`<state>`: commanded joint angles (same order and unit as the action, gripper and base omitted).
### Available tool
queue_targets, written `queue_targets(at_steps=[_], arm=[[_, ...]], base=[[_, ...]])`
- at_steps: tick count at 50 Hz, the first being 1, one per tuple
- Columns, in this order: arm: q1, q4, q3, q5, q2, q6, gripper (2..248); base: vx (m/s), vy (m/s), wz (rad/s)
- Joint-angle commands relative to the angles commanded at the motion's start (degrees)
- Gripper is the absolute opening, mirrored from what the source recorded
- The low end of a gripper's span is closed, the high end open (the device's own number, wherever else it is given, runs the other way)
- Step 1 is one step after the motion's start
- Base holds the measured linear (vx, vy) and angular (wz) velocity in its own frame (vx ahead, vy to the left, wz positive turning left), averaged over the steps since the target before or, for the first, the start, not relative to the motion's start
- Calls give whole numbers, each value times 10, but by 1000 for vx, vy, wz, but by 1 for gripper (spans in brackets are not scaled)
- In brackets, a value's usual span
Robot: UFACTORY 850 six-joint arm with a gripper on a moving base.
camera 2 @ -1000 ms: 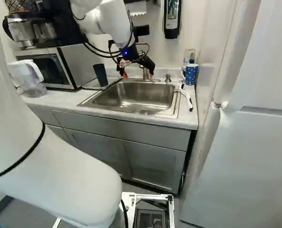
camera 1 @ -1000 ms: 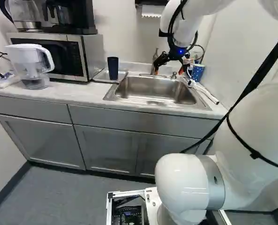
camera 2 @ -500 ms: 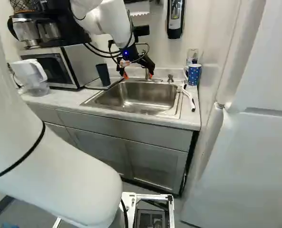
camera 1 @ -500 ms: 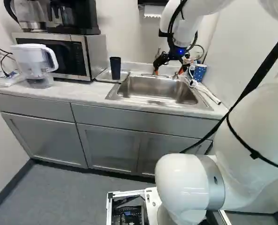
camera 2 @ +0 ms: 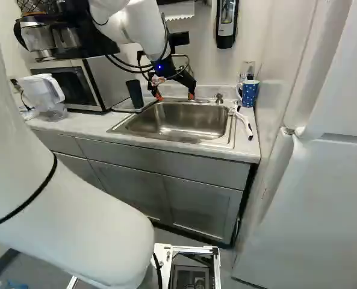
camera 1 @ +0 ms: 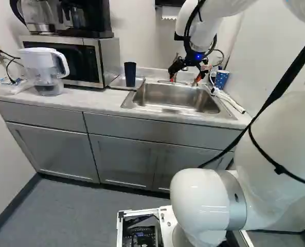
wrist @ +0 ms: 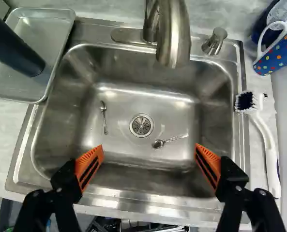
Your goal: Rinse the cup and place it in the tray
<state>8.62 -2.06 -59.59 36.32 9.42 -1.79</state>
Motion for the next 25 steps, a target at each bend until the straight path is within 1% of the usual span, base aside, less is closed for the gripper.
queue_targets(at_steps=[14,25], arm=[[0,0,0,0,0,0,247],[0,0,0,0,0,0,247]], base=[[-87,68,0],[-119,66,-3]])
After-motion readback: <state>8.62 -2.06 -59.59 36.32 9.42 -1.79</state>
